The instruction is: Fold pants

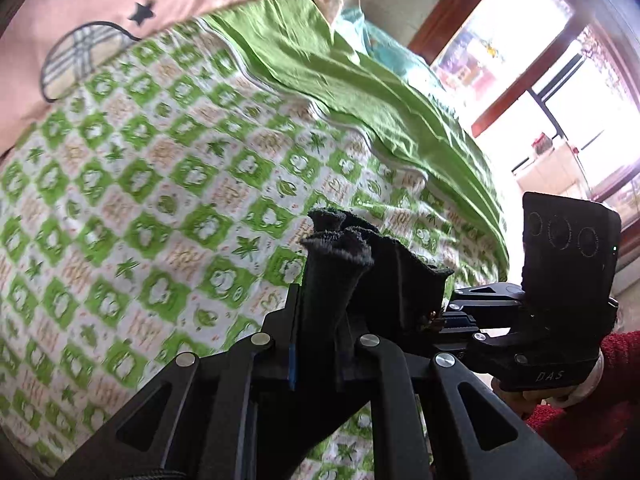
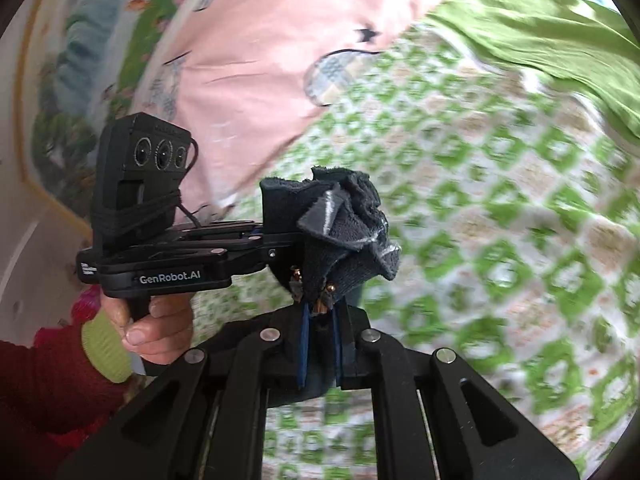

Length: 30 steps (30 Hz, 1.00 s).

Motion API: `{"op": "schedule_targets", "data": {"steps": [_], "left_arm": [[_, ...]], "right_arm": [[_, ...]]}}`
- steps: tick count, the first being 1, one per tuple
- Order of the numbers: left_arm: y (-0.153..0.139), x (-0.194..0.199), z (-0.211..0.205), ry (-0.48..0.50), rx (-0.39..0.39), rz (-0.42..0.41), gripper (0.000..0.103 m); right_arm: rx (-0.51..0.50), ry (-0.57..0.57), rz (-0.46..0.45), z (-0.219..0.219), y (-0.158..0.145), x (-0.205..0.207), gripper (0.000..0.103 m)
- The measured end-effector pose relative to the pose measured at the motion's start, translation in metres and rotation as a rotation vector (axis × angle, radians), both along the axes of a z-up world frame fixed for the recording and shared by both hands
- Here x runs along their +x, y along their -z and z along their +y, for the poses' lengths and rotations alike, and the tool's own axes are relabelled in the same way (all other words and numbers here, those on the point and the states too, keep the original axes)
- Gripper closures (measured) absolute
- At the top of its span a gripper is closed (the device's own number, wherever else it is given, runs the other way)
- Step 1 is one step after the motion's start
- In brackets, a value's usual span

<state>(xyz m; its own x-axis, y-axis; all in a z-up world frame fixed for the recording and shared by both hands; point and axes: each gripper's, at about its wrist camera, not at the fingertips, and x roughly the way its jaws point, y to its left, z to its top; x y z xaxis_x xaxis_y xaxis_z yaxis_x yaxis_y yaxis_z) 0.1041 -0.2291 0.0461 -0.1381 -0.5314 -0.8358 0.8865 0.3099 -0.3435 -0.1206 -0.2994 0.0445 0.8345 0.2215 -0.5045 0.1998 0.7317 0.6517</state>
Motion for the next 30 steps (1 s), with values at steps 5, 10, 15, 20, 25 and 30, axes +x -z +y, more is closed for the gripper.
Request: {"op": "schedule_targets", "data": {"steps": [5,10,15,20,25,30], "left_arm": [[-0.024,0.009,0.06,-0.098,-0.065,0.006,0.092],[-0.033,0.019,0.119,-0.198,-0.103,0.021,0.092],[-0.029,0.024,0.168,-0.292,-0.111,0.022,0.092],[-0.008,0.027,0.209,-0.388,-0.092,0.045,0.093],[0.02,0.028,0.235,-0.474,-0.052,0.066,0.093],[0.044,0.03,0.258,-0.552,-0.021,0.098,0.094]], "right_arm": [[-0.001,-0.119,-0.034,0.029,-0.016,0.021,0.093],[-0.002,-0.248,-0.032,0.062,-0.021,0.047,0.093],[0.013,-0.34,0.005,0.091,-0.011,0.069,0.093],[0.008,-0.422,0.062,0.119,0.007,0.088,0.092],[0.002,-0.484,0.122,0.142,0.029,0.103,0.092],[-0.014,-0.525,0.176,0.16,0.047,0.118,0.092]]}}
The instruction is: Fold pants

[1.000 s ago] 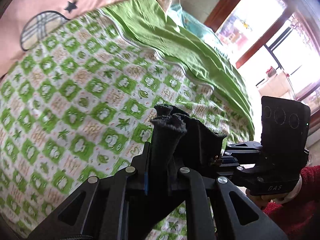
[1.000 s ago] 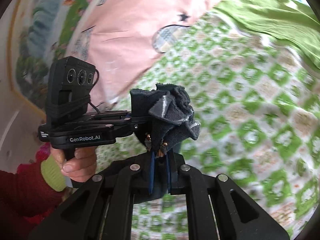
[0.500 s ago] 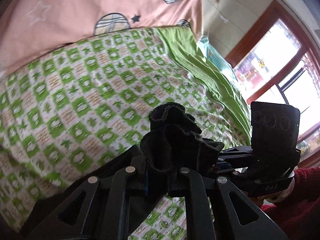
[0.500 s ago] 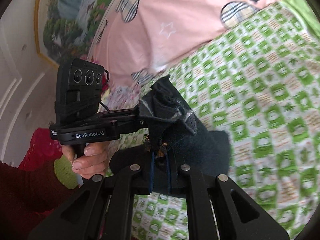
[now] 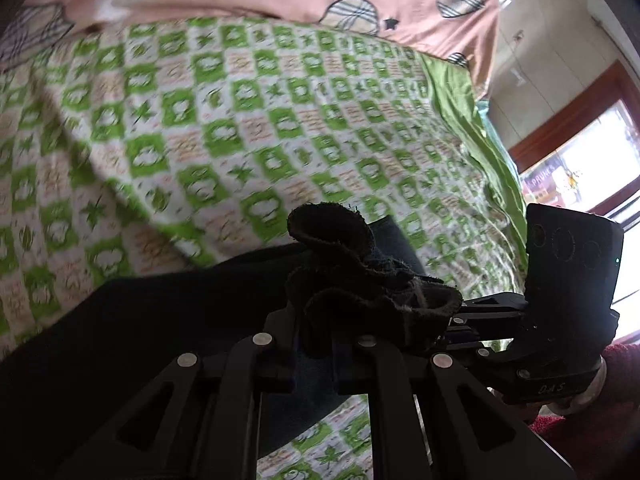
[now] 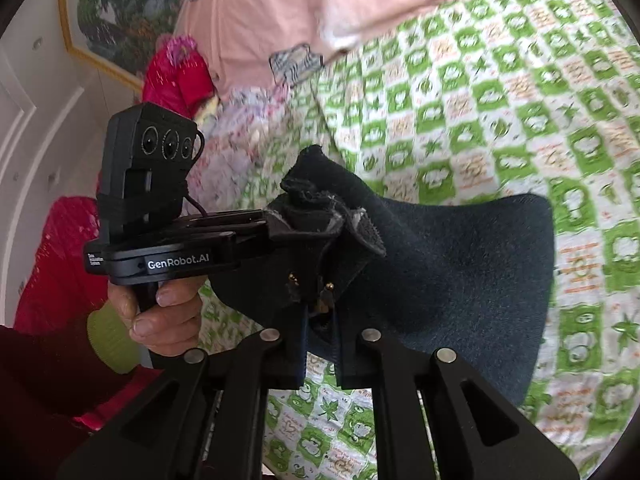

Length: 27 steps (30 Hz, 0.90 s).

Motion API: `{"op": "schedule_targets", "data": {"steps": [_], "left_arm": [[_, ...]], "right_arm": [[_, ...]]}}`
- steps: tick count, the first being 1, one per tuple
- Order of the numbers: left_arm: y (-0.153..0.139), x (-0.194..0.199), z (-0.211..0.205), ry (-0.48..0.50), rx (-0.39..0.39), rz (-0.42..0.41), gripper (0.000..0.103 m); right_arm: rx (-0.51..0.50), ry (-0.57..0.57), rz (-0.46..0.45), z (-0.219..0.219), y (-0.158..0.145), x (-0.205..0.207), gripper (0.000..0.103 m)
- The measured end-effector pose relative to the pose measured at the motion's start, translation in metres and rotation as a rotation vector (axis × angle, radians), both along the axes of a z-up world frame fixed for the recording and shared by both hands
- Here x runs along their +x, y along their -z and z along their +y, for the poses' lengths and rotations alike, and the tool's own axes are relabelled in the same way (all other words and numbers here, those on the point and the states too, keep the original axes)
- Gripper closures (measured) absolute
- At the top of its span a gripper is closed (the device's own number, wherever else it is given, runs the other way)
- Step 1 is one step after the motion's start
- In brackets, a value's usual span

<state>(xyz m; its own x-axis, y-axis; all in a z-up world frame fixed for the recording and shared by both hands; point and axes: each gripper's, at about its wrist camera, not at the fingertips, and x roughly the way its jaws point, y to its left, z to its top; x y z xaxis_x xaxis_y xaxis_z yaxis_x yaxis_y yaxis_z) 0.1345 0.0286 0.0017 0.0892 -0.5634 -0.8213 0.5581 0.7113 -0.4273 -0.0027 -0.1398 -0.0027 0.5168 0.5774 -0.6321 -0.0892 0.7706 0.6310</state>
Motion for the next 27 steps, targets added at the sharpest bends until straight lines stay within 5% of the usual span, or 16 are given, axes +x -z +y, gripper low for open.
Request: {"op": "schedule_targets", "data": {"steps": [16,19,23,27], "left_arm": [[0.037,-0.003,0.043,-0.18,0.031,0.039,0.093],[0.043,-0.005,0.051,-0.215,0.043,0.051,0.09],[0.044,-0.007,0.066,-0.265,0.05,0.047,0.084],[0.04,-0.008,0.081,-0.319,0.035,0.053,0.075]], "right_arm": [[-0.108,-0.084,0.094,0.026,0.034,0.018,0.087],[-0.11,-0.098,0.125,0.029,0.041,0.019,0.081],[-0.092,-0.14,0.151,0.039,0.049,0.019,0.059],[-0.102,-0.173,0.147,0.049,0.047,0.017,0.057]]}}
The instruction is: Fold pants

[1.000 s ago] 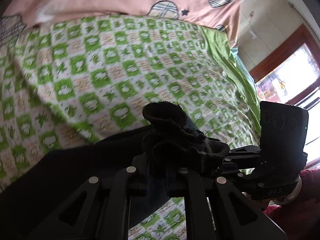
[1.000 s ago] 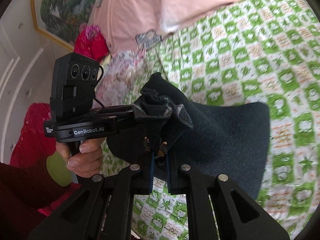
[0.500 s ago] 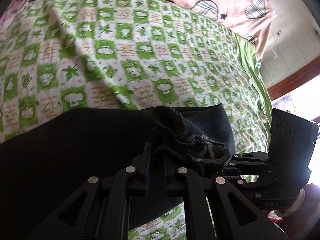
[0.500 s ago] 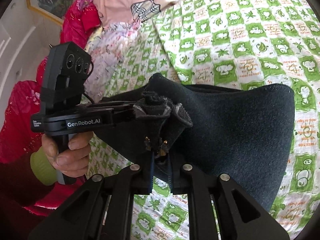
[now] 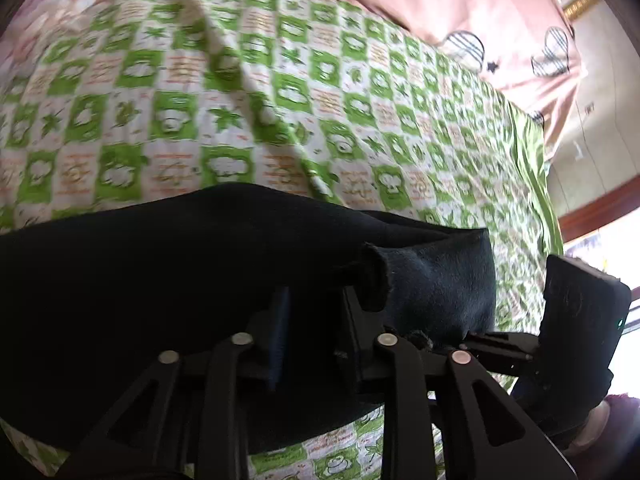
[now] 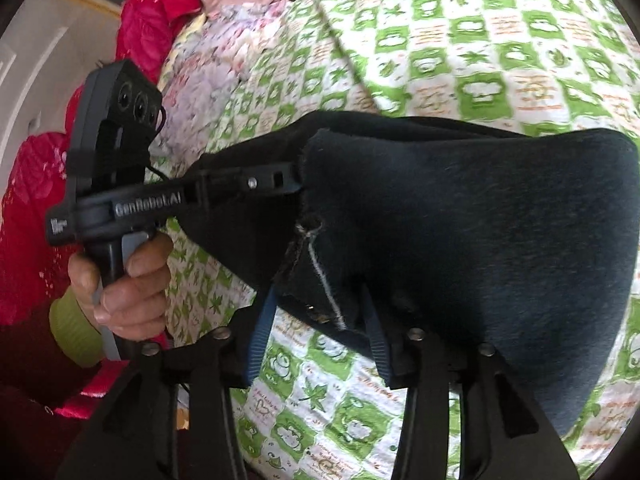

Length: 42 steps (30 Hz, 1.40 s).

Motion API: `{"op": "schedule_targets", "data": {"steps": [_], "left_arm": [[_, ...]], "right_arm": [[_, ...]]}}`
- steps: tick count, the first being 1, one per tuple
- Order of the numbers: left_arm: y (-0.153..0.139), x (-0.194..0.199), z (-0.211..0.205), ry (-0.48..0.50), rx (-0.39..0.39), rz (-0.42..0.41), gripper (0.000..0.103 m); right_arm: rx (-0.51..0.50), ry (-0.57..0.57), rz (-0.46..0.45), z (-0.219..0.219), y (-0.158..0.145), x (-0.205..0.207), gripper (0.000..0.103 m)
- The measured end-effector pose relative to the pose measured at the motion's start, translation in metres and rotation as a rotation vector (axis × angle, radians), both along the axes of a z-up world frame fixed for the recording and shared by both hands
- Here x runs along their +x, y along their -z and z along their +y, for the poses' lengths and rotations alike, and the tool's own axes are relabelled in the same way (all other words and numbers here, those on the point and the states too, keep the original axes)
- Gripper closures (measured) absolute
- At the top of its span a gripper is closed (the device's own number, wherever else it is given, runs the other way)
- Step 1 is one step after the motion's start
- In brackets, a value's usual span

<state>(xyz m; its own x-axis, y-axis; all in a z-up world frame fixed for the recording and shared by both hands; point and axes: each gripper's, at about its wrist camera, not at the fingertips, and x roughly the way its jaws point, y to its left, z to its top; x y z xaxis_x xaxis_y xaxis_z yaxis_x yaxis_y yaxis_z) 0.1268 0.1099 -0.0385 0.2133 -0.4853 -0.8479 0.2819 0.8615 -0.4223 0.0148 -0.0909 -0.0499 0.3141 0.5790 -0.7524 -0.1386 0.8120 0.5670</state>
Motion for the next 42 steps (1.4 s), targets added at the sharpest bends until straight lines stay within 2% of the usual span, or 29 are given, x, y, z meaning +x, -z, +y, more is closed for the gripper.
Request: {"op": "schedule_targets", "data": {"steps": [13,18,28,32,42], "left_arm": [[-0.009,-0.032,0.053,-0.157,-0.041,0.027,0.066],[-0.014,-0.051,0.084,-0.267,-0.076,0.042,0.063],[-0.012,-0.09,0.15,-0.507,-0.083,0.101,0.048],[-0.005,-0.105,0.18,-0.612,-0.092,0.132,0.048],[0.012,-0.109,0.23,-0.767,-0.103,0.174,0.048]], "right_arm": [[0.032,-0.064,-0.038,0.026,-0.025,0.013,0.057],[0.027,-0.102,-0.052,0.04,-0.031,0.023,0.057],[-0.006,-0.189,-0.061,0.077,-0.033,0.051,0.057],[-0.023,-0.229,-0.065,0.094,-0.034,0.064,0.057],[-0.063,-0.322,-0.053,0.14,-0.031,0.102,0.056]]}}
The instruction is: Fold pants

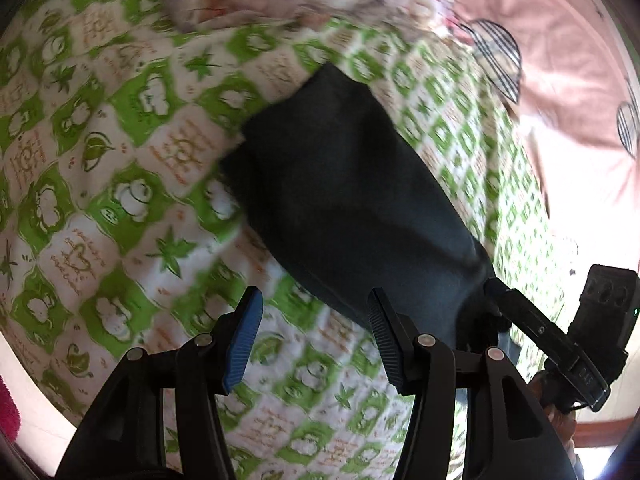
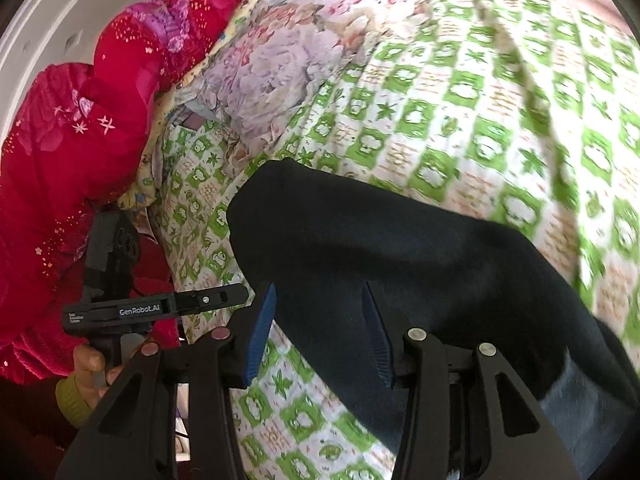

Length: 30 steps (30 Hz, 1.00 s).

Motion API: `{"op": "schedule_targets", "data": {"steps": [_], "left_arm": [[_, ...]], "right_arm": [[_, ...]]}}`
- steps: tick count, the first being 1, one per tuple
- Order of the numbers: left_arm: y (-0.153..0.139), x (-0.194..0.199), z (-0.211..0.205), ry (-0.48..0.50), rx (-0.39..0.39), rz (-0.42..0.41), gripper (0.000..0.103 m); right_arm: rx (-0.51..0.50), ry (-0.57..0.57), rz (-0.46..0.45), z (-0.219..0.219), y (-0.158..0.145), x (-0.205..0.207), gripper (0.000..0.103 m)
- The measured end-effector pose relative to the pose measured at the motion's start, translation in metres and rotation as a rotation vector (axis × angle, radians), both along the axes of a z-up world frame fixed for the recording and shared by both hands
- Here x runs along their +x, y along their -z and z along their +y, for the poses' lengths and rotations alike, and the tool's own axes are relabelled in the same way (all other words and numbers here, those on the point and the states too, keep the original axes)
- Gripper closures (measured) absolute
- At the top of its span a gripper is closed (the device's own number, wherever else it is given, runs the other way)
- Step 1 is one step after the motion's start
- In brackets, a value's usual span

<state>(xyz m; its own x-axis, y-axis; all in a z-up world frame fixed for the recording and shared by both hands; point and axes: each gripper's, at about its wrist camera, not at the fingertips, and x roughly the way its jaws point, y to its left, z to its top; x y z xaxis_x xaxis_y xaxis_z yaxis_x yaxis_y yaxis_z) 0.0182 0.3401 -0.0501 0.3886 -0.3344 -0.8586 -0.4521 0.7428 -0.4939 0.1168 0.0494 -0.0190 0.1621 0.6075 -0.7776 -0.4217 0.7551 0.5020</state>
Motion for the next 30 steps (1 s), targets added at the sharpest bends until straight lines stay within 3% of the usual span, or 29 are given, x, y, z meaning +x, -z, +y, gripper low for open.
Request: {"op": "schedule_targets", "data": {"steps": [10,20,30], "left_arm": [[0.024,0.021,0.011,-0.062,-0.064,0.034,0.048],[0.037,0.034,0.028,-0.121,-0.121,0.03,0.048],[0.037,0.043,0.029,-0.137,-0.09,0.019,0.051]], "right_arm": [[-0.075,-0.11,-0.012,0.039,0.006,0.051,0.054],[-0.194,-0.307,-0.015,0.1,0.033,0.1,0.054],[-0.226,-0.45,0.026,0.148,0.06,0.119,0.054]]}}
